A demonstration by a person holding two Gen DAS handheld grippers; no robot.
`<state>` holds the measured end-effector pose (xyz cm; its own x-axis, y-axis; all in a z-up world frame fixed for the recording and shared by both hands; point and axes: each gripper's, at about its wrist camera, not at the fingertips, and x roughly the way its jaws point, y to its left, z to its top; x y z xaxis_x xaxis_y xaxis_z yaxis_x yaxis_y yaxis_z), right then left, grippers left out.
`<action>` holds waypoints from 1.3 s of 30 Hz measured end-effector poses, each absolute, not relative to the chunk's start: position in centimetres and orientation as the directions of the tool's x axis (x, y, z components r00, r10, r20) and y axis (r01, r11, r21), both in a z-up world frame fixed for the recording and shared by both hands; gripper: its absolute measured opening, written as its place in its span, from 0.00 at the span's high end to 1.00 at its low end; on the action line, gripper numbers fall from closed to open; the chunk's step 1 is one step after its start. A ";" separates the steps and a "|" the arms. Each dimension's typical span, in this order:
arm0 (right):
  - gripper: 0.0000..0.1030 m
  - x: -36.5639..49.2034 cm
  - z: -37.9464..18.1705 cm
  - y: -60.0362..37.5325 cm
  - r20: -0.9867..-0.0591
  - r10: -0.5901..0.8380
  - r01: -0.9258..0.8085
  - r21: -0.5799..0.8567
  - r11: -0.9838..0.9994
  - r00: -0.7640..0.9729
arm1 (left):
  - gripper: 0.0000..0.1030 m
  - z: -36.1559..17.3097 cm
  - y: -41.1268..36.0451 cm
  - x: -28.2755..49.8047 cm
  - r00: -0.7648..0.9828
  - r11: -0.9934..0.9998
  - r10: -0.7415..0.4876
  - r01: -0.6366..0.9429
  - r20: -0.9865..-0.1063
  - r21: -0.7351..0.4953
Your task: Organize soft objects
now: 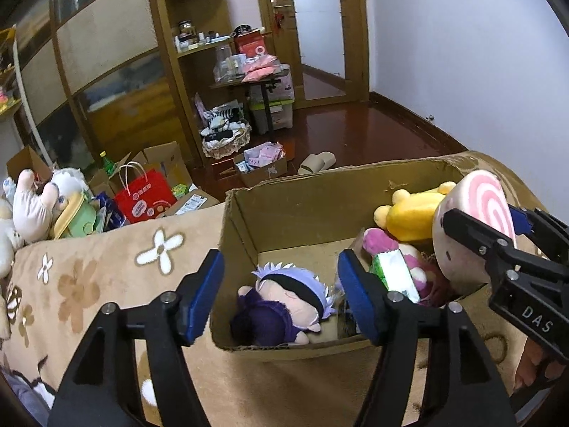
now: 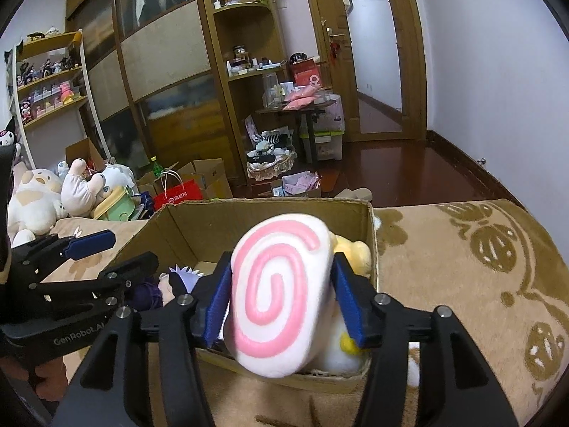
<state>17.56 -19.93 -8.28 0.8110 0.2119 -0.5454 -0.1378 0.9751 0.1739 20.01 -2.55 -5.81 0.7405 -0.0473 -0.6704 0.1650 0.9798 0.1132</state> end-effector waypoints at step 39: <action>0.00 2.9 3.6 -23.8 -0.360 0.089 -0.052 0.112 0.992 0.929 | 0.03 4.1 1.6 4.6 0.862 0.998 -0.002 0.030 -0.506 0.048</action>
